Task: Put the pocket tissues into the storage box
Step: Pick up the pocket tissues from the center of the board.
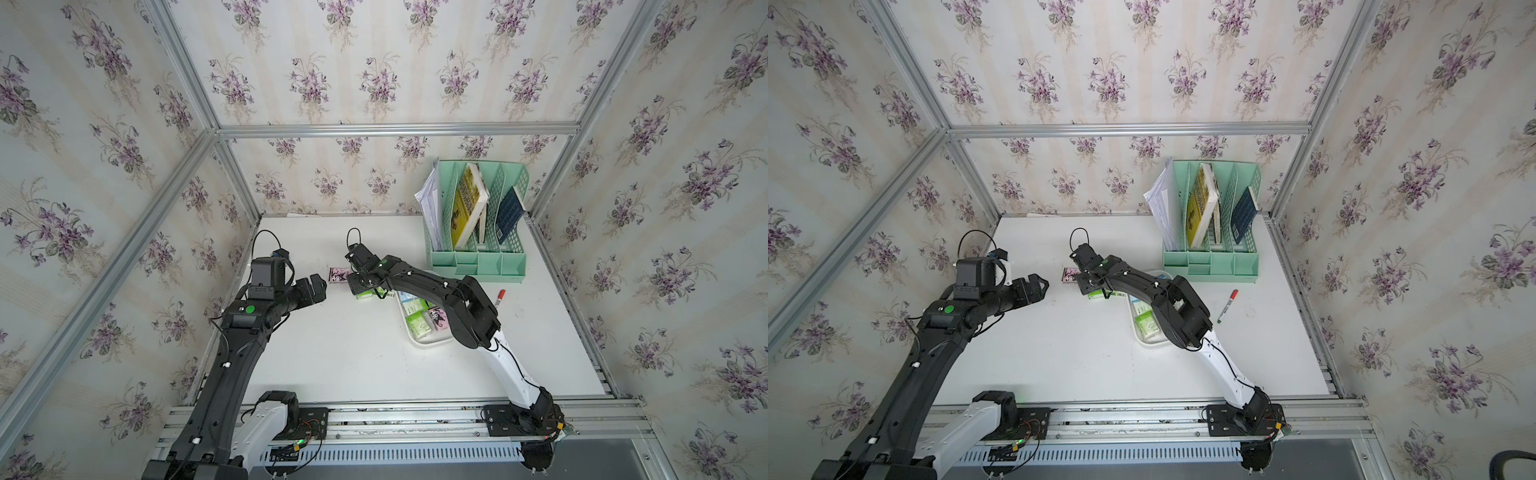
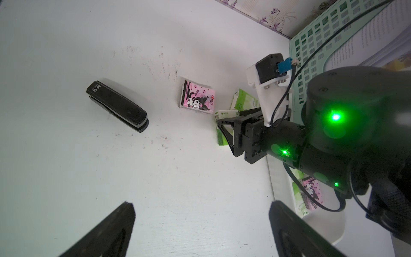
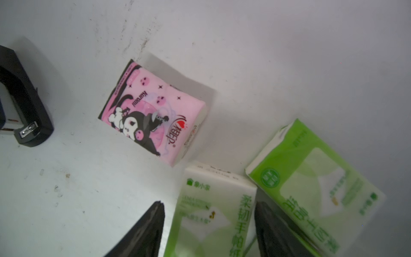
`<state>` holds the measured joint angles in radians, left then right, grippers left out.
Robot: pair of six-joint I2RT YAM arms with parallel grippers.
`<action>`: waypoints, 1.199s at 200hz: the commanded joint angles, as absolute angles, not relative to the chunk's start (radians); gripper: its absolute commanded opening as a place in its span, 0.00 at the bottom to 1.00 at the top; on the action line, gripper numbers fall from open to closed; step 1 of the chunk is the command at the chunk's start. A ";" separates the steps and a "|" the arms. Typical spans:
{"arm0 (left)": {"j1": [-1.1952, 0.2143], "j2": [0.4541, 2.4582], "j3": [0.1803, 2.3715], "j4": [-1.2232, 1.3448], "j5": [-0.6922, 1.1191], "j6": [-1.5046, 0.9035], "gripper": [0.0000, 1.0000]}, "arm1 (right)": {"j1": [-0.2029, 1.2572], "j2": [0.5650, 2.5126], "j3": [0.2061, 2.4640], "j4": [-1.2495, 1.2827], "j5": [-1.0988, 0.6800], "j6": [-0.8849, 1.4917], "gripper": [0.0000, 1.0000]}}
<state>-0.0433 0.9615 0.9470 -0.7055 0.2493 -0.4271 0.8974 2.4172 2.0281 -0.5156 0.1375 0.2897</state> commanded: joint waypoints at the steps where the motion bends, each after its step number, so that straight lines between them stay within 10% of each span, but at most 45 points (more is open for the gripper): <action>1: -0.041 0.956 0.942 -0.698 0.259 -0.431 0.99 | 0.898 2.428 2.031 -0.529 0.139 0.308 0.70; 50: -0.041 0.956 0.942 -0.699 0.253 -0.428 0.99 | 0.898 2.438 2.011 -0.525 0.097 0.321 0.65; 115: -0.041 0.946 0.940 -0.706 0.251 -0.429 0.99 | 0.905 2.356 1.967 -0.461 0.055 0.292 0.27; 240: -0.314 1.130 0.996 -0.530 0.242 -0.496 0.99 | 0.715 1.655 1.321 -0.315 -0.055 0.284 0.25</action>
